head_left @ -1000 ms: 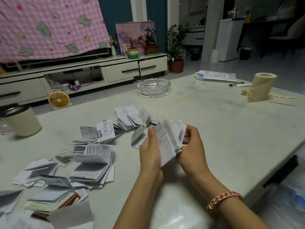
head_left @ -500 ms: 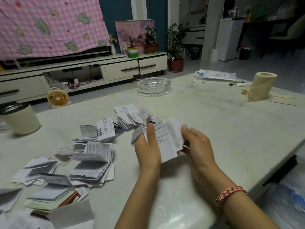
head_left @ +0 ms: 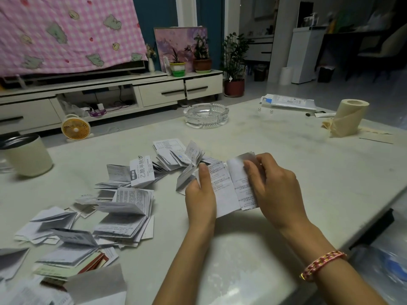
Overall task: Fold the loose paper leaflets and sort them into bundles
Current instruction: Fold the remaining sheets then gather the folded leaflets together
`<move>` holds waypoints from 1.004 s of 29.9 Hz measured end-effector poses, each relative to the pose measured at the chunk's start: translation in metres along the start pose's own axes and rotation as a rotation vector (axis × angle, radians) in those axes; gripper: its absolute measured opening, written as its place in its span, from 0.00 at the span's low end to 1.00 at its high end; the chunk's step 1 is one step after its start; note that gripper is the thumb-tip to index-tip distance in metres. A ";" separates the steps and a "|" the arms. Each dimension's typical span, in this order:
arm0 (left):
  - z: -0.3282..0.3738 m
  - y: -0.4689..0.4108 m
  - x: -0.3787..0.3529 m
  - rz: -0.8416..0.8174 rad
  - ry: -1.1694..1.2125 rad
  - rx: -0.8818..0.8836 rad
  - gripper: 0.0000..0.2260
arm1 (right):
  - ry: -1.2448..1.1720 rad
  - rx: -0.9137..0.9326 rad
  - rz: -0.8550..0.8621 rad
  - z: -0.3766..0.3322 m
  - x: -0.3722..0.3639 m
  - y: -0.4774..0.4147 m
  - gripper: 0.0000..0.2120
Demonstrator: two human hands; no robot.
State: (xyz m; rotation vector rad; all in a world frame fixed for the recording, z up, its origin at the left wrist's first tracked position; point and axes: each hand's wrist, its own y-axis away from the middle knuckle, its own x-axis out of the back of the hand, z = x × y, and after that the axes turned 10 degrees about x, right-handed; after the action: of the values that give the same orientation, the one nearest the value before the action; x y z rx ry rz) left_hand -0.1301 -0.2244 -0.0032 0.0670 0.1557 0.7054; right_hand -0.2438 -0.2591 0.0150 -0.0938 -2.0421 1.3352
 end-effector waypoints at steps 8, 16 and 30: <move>0.001 -0.002 0.002 -0.058 0.044 0.025 0.19 | 0.096 0.035 -0.001 -0.001 0.007 -0.006 0.08; -0.003 0.004 -0.005 -0.053 -0.042 -0.039 0.21 | 0.132 0.004 0.064 -0.021 -0.001 -0.004 0.14; -0.009 0.002 -0.007 0.082 -0.051 -0.029 0.27 | -0.552 -0.322 -0.373 -0.035 -0.015 0.005 0.01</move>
State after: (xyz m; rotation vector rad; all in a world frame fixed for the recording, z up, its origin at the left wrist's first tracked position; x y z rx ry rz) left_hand -0.1379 -0.2275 -0.0111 0.0643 0.0941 0.7869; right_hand -0.2139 -0.2357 0.0121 0.5438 -2.5562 0.8477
